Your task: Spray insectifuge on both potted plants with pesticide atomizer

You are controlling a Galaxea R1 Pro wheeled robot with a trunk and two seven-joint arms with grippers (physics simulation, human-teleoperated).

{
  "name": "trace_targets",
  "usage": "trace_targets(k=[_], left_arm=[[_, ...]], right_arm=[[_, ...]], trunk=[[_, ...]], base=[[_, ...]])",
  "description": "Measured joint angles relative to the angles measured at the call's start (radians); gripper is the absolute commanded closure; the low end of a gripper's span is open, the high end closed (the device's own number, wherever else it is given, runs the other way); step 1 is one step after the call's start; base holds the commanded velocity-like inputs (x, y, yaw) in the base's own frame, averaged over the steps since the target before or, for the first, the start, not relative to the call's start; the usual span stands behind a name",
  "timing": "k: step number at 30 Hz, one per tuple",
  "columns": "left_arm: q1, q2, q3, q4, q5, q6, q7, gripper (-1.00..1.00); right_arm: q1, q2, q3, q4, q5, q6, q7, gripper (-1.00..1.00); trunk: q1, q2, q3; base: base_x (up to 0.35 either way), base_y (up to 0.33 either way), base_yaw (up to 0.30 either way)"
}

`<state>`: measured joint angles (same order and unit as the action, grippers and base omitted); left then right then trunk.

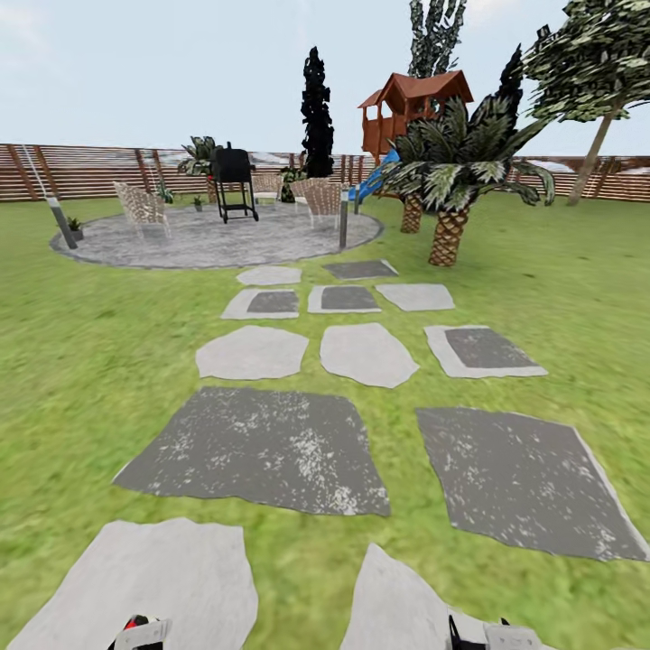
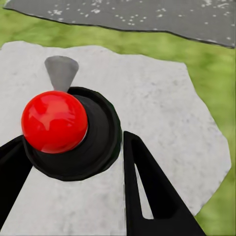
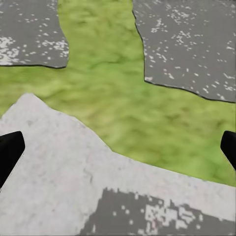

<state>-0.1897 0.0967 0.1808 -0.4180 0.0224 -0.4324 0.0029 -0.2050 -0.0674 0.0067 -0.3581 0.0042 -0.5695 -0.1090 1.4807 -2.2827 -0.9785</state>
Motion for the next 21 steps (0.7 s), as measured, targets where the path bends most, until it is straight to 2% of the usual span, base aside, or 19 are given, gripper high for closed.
trace_targets(k=[21], left_arm=[[0.0, 0.0, 0.0, 0.0, 0.0, 0.0, 0.0, 1.0]], right_arm=[[0.0, 0.0, 0.0, 0.0, 0.0, 0.0, 0.0, -1.0]], trunk=[[0.0, 0.0, 0.0]], base=[[0.338, 0.0, 0.0]])
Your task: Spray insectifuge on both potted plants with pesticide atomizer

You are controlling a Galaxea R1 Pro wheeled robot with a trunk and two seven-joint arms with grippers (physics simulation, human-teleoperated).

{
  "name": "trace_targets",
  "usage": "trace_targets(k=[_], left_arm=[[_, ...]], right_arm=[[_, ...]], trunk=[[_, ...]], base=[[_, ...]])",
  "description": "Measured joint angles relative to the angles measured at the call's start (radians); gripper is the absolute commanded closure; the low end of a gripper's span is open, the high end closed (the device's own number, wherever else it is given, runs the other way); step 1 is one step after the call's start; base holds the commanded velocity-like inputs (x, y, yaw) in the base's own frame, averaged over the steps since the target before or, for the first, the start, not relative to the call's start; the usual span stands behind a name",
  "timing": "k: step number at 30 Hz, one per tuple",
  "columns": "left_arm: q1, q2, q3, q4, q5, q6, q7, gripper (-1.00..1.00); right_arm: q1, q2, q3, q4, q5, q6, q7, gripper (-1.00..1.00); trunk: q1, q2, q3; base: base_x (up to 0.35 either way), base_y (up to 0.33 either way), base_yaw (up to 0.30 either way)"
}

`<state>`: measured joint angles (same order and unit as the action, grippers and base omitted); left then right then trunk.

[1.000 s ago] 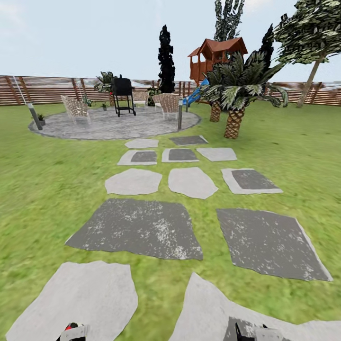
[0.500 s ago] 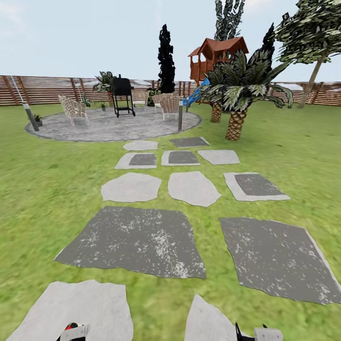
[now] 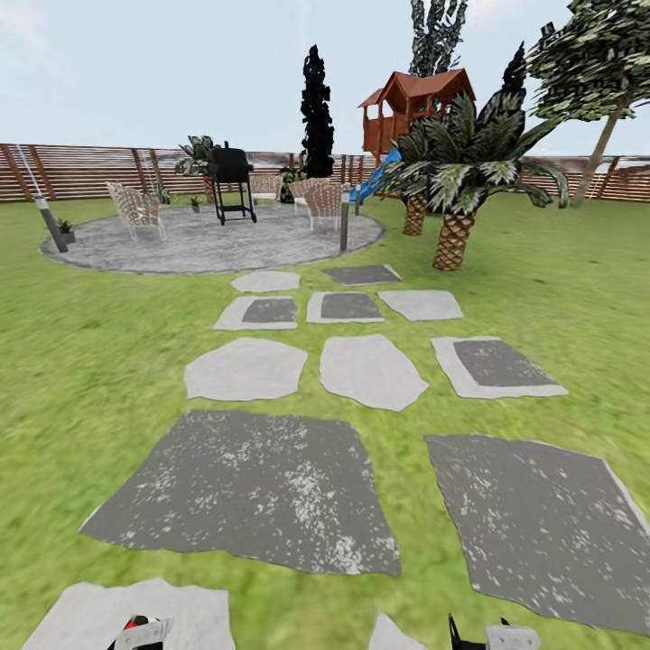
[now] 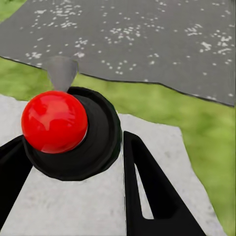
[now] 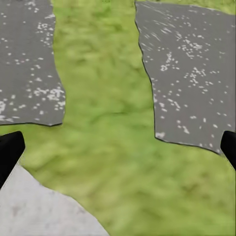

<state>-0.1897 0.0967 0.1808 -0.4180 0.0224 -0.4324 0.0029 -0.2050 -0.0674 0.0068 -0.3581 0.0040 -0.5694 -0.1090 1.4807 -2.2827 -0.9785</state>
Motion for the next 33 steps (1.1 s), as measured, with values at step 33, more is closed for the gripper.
trace_targets(k=[33], left_arm=[[0.0, 0.0, 0.0, 0.0, 0.0, 0.0, 0.0, 1.0]], right_arm=[[0.0, 0.0, 0.0, 0.0, 0.0, 0.0, 0.0, -1.0]], trunk=[[0.0, 0.0, 0.0]], base=[[0.338, 0.0, 0.0]])
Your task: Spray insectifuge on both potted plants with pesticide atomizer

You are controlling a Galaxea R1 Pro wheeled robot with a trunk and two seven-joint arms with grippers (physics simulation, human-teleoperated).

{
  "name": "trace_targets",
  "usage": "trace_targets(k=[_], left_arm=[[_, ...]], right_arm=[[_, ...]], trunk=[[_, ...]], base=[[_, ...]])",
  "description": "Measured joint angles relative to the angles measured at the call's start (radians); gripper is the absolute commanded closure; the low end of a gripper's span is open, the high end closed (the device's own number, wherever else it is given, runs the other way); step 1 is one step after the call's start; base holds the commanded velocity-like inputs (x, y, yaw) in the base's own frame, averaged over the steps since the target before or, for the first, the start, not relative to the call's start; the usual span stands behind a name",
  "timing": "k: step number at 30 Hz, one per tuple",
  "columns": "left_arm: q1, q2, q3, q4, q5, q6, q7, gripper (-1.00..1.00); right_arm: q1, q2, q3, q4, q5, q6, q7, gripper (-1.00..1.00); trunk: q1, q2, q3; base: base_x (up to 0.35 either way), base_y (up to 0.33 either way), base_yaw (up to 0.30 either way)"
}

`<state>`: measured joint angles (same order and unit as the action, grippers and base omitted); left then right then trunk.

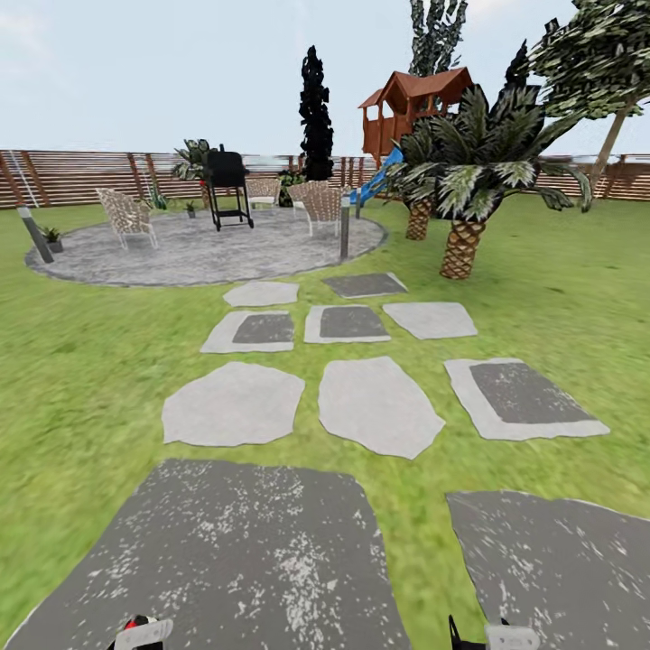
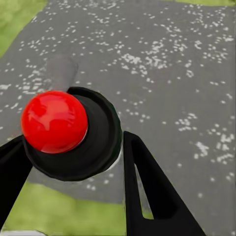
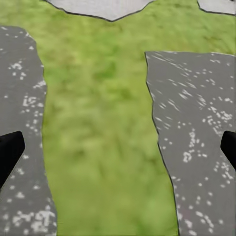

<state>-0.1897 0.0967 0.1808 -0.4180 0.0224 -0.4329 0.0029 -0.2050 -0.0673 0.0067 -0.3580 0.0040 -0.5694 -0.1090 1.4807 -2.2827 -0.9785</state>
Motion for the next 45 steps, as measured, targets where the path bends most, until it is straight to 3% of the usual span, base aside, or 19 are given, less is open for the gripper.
trace_targets(k=[45], left_arm=[[0.0, 0.0, 0.0, 0.0, 0.0, 0.0, 0.0, 1.0]], right_arm=[[0.0, 0.0, -0.001, -0.001, 0.0, 0.0, -0.002, -1.0]], trunk=[[0.0, 0.0, 0.0]], base=[[0.338, 0.0, 0.0]])
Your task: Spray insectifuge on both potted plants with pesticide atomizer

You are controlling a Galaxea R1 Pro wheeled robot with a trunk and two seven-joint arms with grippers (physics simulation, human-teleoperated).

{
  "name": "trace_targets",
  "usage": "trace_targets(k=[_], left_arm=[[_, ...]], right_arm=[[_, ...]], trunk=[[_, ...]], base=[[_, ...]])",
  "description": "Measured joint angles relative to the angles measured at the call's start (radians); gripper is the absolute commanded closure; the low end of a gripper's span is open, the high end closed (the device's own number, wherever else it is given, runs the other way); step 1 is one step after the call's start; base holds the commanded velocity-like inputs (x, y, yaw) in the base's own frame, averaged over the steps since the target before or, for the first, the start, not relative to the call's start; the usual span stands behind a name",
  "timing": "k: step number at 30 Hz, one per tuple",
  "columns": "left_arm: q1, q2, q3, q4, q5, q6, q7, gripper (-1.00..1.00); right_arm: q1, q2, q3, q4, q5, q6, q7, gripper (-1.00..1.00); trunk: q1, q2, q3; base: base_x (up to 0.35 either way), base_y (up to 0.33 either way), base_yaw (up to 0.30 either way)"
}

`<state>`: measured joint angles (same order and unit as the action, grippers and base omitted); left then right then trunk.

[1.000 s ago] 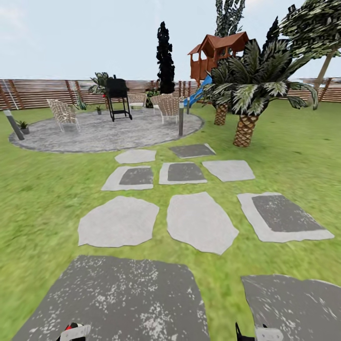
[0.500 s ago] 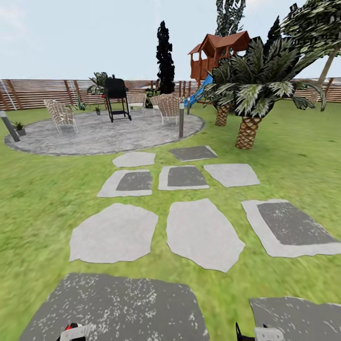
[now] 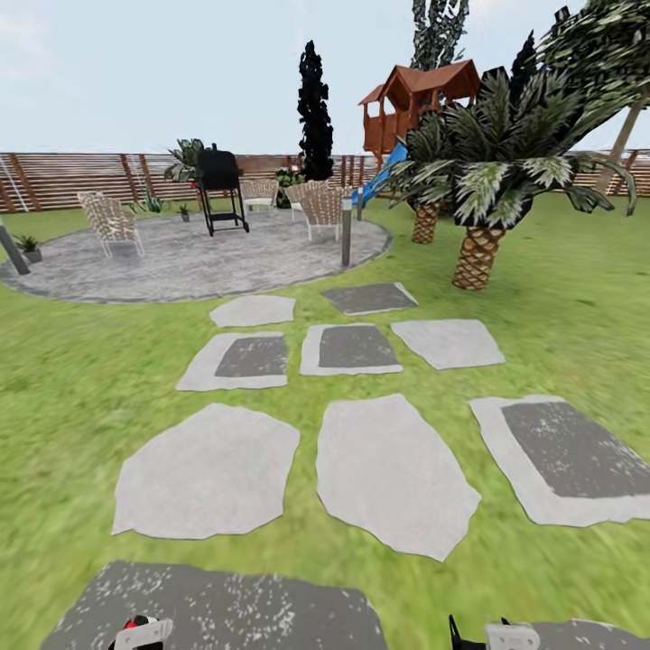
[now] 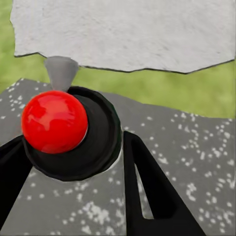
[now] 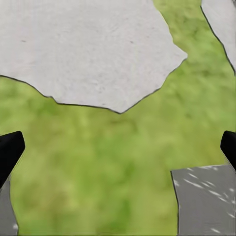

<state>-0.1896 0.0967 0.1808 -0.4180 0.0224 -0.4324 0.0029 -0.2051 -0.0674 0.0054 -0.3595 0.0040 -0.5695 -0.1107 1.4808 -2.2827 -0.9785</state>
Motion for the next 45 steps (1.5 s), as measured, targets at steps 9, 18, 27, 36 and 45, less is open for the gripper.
trace_targets(k=[9, 18, 27, 36, 45], left_arm=[[0.0, 0.0, 0.0, 0.0, 0.0, 0.0, 0.0, 1.0], [0.0, 0.0, 0.0, 0.0, 0.0, 0.0, 0.0, 1.0], [0.0, 0.0, 0.0, 0.0, 0.0, 0.0, 0.0, 1.0], [0.0, 0.0, 0.0, 0.0, 0.0, 0.0, 0.0, 1.0], [0.0, 0.0, 0.0, 0.0, 0.0, -0.001, 0.0, 1.0]], right_arm=[[0.0, 0.0, 0.0, 0.0, 0.0, 0.0, 0.0, -1.0], [0.0, 0.0, 0.0, 0.001, 0.0, 0.0, 0.0, -1.0], [0.0, 0.0, 0.0, 0.001, 0.0, 0.0, 0.0, -1.0], [0.0, 0.0, 0.0, 0.001, 0.0, 0.0, 0.0, -1.0], [0.0, 0.0, 0.0, 0.002, 0.0, 0.0, 0.0, -1.0]], trunk=[[0.0, 0.0, 0.0], [0.0, 0.0, 0.0], [0.0, 0.0, 0.0], [0.0, 0.0, 0.0], [0.0, 0.0, 0.0]], base=[[0.338, 0.0, 0.0], [0.338, 0.0, 0.0], [0.338, 0.0, 0.0], [0.338, 0.0, 0.0], [0.338, 0.0, 0.084]])
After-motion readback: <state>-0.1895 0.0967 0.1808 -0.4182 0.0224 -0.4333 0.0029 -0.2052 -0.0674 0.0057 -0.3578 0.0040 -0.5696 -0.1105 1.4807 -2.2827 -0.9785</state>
